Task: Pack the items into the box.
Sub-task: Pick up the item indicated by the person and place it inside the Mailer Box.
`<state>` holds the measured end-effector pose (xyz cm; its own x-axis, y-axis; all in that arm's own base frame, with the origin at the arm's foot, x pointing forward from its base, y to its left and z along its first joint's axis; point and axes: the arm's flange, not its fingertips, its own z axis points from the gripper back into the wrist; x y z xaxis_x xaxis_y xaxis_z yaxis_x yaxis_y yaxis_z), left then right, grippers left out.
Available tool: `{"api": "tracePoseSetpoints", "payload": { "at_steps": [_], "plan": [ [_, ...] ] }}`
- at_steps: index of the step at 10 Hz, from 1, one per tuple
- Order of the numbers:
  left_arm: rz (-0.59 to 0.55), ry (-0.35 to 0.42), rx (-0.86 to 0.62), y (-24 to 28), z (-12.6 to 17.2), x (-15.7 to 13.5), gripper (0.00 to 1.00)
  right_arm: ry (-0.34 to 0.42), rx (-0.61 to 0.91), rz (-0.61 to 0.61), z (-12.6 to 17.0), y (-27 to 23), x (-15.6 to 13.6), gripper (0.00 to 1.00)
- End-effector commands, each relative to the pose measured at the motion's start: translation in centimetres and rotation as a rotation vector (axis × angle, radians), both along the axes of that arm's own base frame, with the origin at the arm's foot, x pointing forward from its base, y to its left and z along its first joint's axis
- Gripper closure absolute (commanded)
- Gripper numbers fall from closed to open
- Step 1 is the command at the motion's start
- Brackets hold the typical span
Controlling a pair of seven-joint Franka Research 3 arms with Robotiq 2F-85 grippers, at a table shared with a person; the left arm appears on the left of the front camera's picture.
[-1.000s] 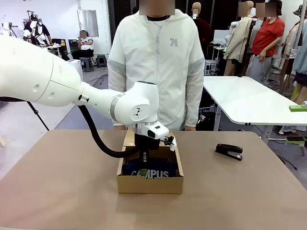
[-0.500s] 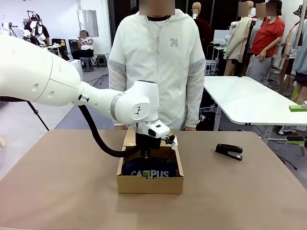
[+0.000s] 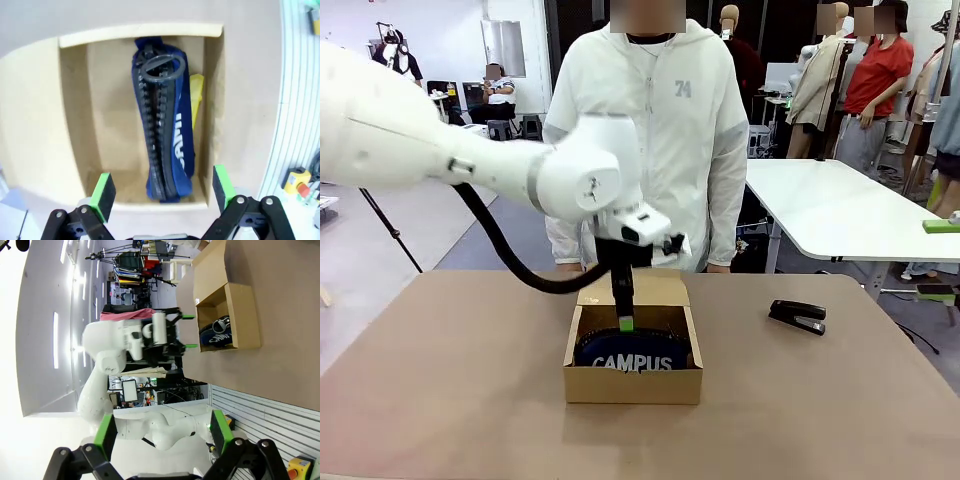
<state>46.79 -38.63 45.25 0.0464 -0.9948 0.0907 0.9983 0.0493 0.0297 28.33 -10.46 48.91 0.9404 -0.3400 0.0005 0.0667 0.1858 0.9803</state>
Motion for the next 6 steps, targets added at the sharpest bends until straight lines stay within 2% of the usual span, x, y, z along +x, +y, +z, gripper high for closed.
{"api": "tracePoseSetpoints", "payload": {
  "at_steps": [1,2,3,4,5,6],
  "plan": [
    [0.057,-0.014,-0.102,5.0,3.9,-3.6,0.00,0.003,-0.005,0.007,0.2,-0.1,-0.3,0.00],
    [0.178,0.018,-0.163,8.1,5.9,-4.5,0.00,0.003,-0.005,0.007,0.2,-0.1,-0.3,0.00],
    [0.331,0.103,-0.221,12.1,7.5,-5.7,0.00,0.003,-0.005,0.007,0.2,-0.1,-0.3,0.00],
    [0.490,0.099,-0.385,18.3,9.3,-7.6,0.00,0.003,-0.005,0.007,0.2,-0.1,-0.3,0.00],
    [0.525,0.163,-0.570,23.7,10.5,-10.0,0.00,0.003,-0.005,0.007,0.2,-0.1,-0.3,0.00],
    [0.729,0.218,-0.911,29.0,11.4,-11.5,0.00,0.003,-0.005,0.007,0.2,-0.1,-0.3,0.00]
  ]
}}
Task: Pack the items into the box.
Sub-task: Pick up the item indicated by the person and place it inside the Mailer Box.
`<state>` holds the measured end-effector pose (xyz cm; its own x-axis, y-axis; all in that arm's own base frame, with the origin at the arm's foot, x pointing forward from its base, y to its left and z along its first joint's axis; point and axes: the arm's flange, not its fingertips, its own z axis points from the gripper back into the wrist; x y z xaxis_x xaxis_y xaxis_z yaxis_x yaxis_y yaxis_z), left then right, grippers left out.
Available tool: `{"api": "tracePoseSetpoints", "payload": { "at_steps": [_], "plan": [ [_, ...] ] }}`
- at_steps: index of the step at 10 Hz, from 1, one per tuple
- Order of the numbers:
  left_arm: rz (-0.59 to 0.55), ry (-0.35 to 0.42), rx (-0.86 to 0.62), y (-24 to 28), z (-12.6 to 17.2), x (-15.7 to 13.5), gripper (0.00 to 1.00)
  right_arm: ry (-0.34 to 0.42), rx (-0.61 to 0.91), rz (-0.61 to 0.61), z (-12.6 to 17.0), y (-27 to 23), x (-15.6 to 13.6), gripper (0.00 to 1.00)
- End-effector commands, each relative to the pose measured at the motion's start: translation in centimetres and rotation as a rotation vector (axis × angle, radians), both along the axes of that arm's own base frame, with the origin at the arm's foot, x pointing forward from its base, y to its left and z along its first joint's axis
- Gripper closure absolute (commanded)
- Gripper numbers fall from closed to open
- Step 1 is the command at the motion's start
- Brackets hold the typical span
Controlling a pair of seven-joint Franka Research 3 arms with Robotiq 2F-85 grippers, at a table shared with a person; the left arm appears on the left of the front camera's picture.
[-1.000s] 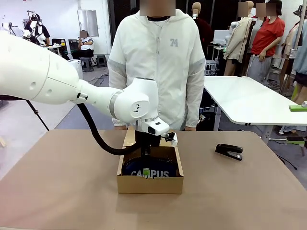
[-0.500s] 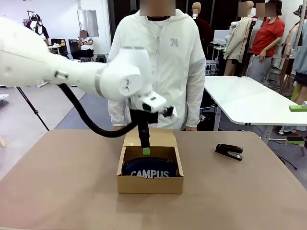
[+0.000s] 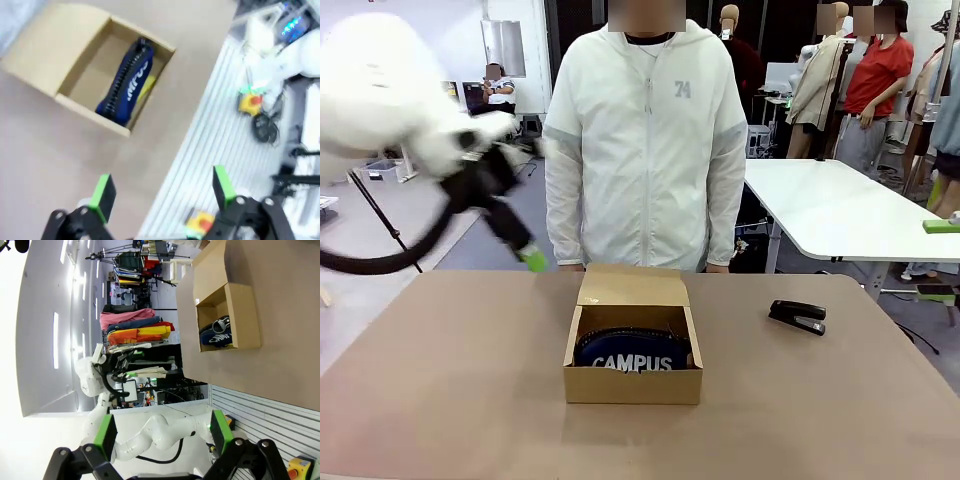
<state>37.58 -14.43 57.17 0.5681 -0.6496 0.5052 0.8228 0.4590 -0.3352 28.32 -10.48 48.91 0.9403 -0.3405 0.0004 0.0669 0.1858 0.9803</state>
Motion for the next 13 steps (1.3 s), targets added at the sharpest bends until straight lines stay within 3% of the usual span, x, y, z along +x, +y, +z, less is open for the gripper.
{"api": "tracePoseSetpoints", "payload": {
  "at_steps": [1,2,3,4,5,6,13],
  "plan": [
    [0.413,0.038,-0.568,10.1,-0.8,-3.3,0.00,0.003,-0.005,0.008,0.2,-0.1,-0.3,0.00],
    [0.424,0.150,-0.781,15.1,-2.0,-3.4,0.00,0.003,-0.005,0.008,0.2,-0.1,-0.3,0.00],
    [0.506,0.282,-0.820,18.0,-4.3,-2.6,0.00,0.003,-0.005,0.008,0.2,-0.1,-0.3,0.00],
    [0.517,0.325,-0.871,19.8,-6.2,-2.2,0.00,0.003,-0.005,0.008,0.2,-0.1,-0.3,0.00],
    [0.541,0.341,-0.917,21.0,-7.7,-2.0,0.00,0.003,-0.005,0.008,0.2,-0.1,-0.3,0.00],
    [0.325,0.233,-0.574,20.5,-4.5,-4.8,0.00,0.003,-0.005,0.008,0.2,-0.1,-0.3,0.00],
    [0.325,0.233,-0.574,20.5,-4.5,-4.8,0.00,0.003,-0.005,0.008,0.2,-0.1,-0.3,0.00]
  ]
}}
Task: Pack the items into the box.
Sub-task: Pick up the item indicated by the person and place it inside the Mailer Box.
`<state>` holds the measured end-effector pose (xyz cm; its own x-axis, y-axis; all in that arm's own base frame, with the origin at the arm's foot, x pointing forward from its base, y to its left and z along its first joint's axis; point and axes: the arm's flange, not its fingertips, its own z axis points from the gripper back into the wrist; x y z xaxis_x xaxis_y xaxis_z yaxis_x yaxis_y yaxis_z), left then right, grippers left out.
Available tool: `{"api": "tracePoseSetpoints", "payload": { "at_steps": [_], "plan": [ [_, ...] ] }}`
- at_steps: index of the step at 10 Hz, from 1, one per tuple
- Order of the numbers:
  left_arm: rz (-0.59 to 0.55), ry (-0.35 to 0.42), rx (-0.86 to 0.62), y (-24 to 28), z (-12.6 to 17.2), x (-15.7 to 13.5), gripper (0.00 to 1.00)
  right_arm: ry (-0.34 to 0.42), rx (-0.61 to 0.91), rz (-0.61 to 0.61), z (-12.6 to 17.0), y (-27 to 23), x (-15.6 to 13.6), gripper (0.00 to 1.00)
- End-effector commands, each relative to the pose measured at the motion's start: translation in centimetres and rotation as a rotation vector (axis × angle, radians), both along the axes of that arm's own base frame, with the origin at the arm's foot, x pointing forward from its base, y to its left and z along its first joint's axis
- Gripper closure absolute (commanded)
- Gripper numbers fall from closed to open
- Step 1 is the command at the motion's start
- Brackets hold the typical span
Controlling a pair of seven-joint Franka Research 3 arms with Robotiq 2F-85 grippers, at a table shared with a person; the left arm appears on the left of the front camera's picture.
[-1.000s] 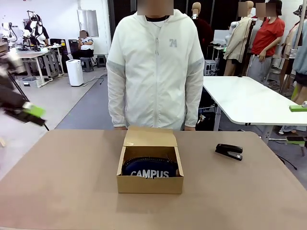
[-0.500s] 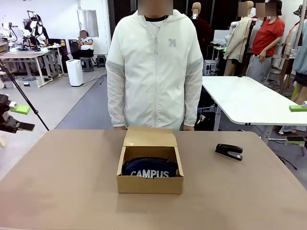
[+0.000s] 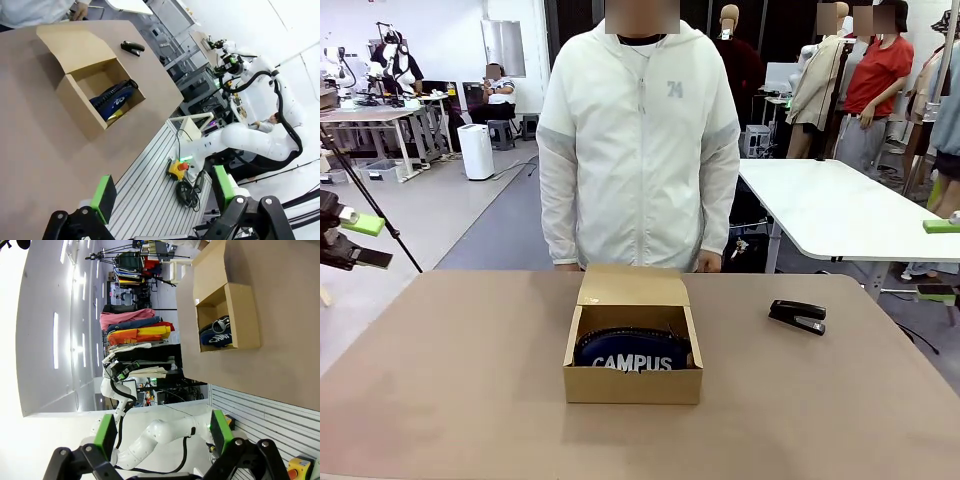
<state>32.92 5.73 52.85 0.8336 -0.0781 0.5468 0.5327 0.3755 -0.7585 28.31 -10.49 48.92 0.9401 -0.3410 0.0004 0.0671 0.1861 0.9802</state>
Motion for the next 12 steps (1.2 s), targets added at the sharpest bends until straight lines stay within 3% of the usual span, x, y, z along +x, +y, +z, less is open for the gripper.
{"api": "tracePoseSetpoints", "payload": {
  "at_steps": [1,12],
  "plan": [
    [-0.019,-0.015,0.002,0.35,-0.19,-0.15,0.00,0.002,-0.005,0.009,0.18,-0.08,-0.24,0.00],
    [-0.019,-0.015,0.002,0.35,-0.19,-0.15,0.00,0.002,-0.005,0.009,0.18,-0.08,-0.24,0.00]
  ]
}}
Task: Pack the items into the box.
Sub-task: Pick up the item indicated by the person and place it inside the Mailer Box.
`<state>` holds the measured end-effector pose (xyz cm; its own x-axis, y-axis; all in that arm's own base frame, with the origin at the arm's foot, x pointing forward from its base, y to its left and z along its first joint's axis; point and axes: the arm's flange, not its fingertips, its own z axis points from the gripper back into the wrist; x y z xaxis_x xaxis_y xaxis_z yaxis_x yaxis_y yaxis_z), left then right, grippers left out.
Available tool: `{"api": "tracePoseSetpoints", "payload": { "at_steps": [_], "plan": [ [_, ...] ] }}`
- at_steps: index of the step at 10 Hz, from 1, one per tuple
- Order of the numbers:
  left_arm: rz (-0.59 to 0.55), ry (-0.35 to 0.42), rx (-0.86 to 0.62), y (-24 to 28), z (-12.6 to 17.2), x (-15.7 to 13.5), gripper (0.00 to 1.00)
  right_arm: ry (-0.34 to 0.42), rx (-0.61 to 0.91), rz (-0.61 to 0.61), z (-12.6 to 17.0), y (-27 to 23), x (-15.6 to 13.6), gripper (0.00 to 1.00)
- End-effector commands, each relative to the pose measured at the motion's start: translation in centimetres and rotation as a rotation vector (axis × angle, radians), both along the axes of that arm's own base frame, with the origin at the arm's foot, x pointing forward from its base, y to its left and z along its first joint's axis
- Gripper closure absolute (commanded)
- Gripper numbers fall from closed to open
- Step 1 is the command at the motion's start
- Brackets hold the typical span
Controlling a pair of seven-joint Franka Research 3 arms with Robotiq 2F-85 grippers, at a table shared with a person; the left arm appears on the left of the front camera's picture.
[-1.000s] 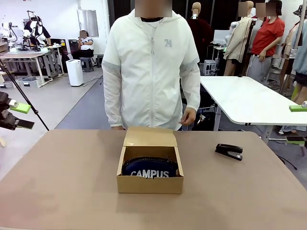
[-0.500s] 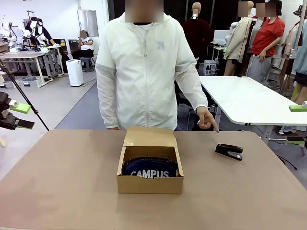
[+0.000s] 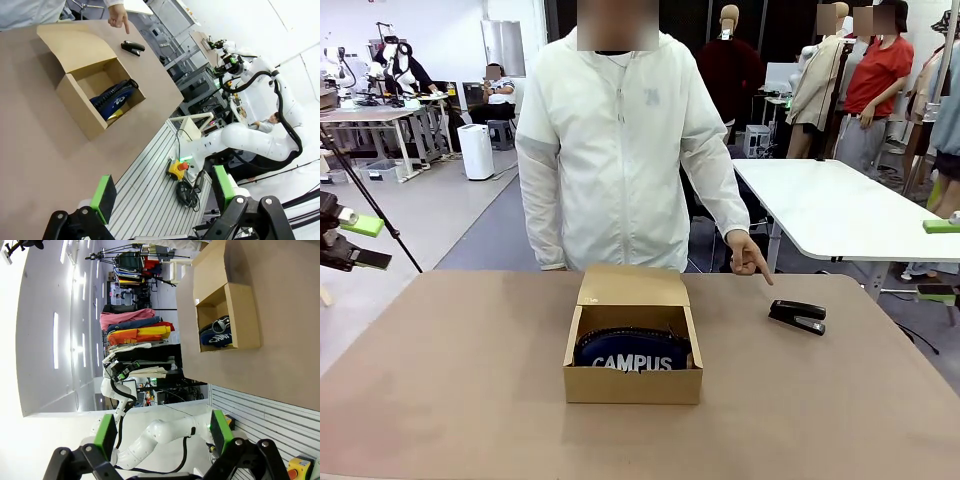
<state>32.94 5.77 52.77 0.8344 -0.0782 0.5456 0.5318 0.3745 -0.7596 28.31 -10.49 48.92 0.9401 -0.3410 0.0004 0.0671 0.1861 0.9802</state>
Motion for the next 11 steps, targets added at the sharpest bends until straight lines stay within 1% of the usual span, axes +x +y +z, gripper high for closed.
{"api": "tracePoseSetpoints", "payload": {
  "at_steps": [1,2,3,4,5,6,7,8,9,10,11],
  "plan": [
    [-0.019,-0.016,0.003,0.3,-0.1,-0.2,0.00,0.000,0.000,0.000,0.0,0.0,0.0,0.00],
    [-0.019,-0.016,0.003,0.3,-0.1,-0.2,0.00,0.111,-0.136,0.005,0.7,0.9,3.1,0.00],
    [-0.019,-0.016,0.003,0.3,-0.1,-0.2,0.00,0.226,-0.344,0.063,1.5,2.4,7.5,0.00],
    [-0.019,-0.016,0.003,0.3,-0.1,-0.2,0.00,0.329,-0.601,0.115,1.8,4.5,12.3,0.00],
    [-0.019,-0.016,0.003,0.3,-0.1,-0.2,0.00,0.414,-0.838,0.106,1.2,5.9,15.8,0.00],
    [-0.019,-0.016,0.003,0.3,-0.1,-0.2,0.00,0.437,-1.068,0.048,-0.1,7.9,18.1,0.00],
    [-0.019,-0.016,0.003,0.3,-0.1,-0.2,0.00,0.420,-1.257,-0.008,-1.5,9.5,19.5,0.00],
    [-0.019,-0.016,0.003,0.3,-0.1,-0.2,0.00,0.392,-1.363,-0.033,-2.9,11.0,20.3,0.00],
    [-0.019,-0.016,0.003,0.3,-0.1,-0.2,0.00,0.355,-1.439,-0.036,-3.8,12.2,20.5,0.00],
    [-0.019,-0.016,0.003,0.3,-0.1,-0.2,0.00,0.318,-1.398,0.007,-3.9,12.8,19.9,0.00],
    [-0.019,-0.016,0.003,0.3,-0.1,-0.2,0.00,0.260,-1.074,-0.040,-3.7,11.9,20.9,0.00]
  ]
}}
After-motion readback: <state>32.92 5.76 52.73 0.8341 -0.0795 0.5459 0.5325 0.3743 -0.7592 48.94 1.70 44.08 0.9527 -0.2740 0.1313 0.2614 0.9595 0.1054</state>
